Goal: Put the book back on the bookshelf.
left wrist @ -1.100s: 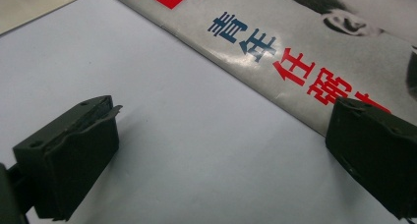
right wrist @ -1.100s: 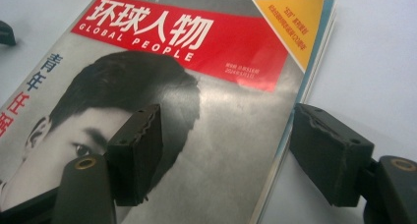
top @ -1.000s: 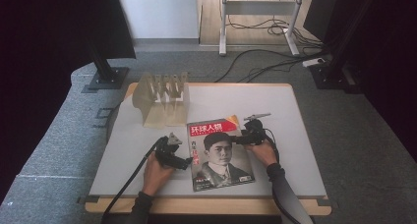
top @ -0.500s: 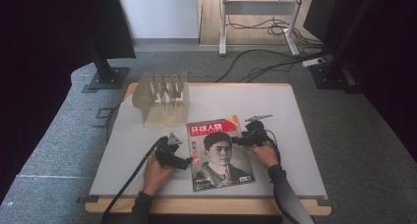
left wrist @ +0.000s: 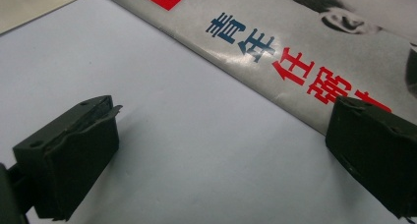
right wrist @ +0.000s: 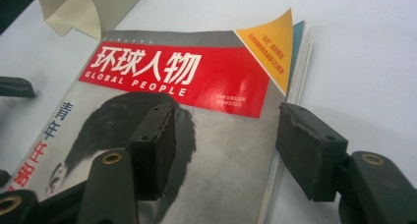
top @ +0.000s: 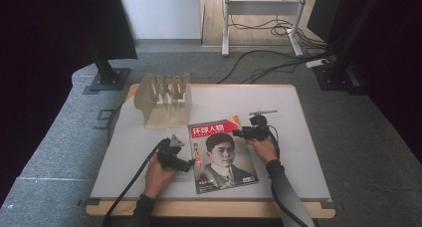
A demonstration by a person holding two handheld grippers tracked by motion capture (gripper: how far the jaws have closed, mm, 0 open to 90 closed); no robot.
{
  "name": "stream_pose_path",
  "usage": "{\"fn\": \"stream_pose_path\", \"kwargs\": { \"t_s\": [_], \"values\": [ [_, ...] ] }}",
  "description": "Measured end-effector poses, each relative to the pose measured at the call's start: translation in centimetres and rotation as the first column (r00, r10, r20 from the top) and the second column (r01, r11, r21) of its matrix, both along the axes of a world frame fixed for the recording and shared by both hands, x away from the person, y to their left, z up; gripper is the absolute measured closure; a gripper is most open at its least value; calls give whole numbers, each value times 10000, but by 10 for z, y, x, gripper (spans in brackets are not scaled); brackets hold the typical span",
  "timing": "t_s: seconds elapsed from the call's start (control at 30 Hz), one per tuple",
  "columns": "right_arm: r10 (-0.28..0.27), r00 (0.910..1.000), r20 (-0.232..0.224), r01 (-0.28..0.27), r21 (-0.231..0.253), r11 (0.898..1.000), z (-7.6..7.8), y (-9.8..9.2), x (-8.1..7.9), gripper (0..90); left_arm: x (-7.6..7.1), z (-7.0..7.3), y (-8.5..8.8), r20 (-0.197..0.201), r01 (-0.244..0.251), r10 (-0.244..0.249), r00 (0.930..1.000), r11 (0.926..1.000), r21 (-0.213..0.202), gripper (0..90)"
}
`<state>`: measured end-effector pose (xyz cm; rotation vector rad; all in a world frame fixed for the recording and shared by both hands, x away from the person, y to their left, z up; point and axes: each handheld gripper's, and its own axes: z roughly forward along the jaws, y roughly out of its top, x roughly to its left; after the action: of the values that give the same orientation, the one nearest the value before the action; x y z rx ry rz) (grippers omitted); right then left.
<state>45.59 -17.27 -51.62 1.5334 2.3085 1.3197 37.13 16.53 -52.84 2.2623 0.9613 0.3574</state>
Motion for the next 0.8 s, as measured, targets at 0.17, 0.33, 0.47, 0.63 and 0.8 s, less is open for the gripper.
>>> {"fn": "stream_pose_path", "kwargs": {
  "t_s": [0.17, 0.33, 0.47, 0.63, 0.8],
  "values": [
    [701, 9961, -542, -624, 1327, 9892, -3, 1, -7, 488, 0, 0, 0, 1, -4, 4, 10000, 10000, 3, 0],
    [756, 9971, -75, -759, -445, 9961, -2, 14, -12, 467, 0, 0, 0, 10, -11, 11, 10000, 10000, 0, 0],
    [306, 9994, 151, -293, -790, 9964, -2, 6, -8, 407, 0, 0, 0, 5, -9, 9, 10000, 10000, -3, 0],
    [-19, 9997, 224, 42, -1056, 9944, -5, -2, -3, 355, 0, 0, 0, 8, -8, 8, 10000, 10000, -1, 0],
    [-71, 10000, -59, 69, -402, 9992, -6, 2, 1, 347, 0, 0, 0, 14, -10, 10, 10000, 10000, 4, 0]
  ]
}}
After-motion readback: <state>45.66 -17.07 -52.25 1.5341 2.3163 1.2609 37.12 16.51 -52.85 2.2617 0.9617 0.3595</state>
